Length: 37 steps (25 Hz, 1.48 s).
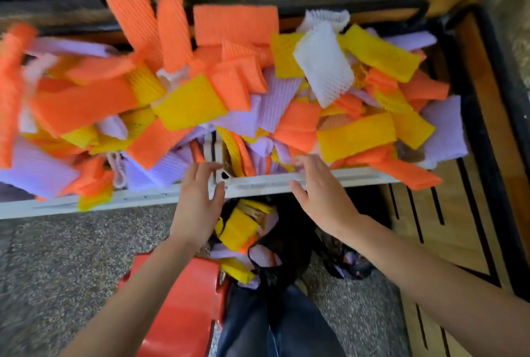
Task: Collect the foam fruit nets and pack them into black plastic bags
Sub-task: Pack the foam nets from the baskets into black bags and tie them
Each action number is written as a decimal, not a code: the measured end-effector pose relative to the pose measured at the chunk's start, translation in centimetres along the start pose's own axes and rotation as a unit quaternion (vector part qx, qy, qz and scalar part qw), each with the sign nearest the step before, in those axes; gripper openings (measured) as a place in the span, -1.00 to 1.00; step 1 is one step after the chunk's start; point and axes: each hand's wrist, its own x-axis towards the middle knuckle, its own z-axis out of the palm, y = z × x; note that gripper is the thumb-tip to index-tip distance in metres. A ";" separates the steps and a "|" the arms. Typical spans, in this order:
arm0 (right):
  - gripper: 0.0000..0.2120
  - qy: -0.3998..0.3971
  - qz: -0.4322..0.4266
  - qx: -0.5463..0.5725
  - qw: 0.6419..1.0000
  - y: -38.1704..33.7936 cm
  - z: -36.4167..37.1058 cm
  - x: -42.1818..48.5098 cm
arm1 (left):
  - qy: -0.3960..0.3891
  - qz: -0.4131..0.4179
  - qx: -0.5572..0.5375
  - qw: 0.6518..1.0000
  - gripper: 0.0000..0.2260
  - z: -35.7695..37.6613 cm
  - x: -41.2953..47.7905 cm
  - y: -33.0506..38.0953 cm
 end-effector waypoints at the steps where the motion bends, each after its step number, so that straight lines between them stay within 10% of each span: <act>1: -0.66 0.048 -0.023 0.000 0.999 -1.1 -0.4 1.8 | 0.035 0.011 -0.004 0.999 -0.79 -1.3 1.3 0.7; 5: -0.44 0.144 -0.048 -0.004 0.988 -5.3 -1.3 8.4 | 0.098 0.043 0.023 0.994 -0.62 -4.4 7.2 1.2; 11: -0.06 0.089 -0.034 -0.149 0.984 -8.6 -1.9 14.6 | -0.004 0.014 0.093 0.996 -0.35 -4.4 13.2 -1.0; 26: -0.48 0.125 -0.040 0.012 0.991 -8.4 -5.0 9.5 | 0.046 0.095 -0.027 0.994 -0.70 -7.2 7.4 -1.7; 37: -0.61 0.164 -0.060 0.043 0.984 -5.9 -0.8 -2.9 | 0.032 -0.300 -0.346 0.889 -0.83 0.0 -3.8 3.2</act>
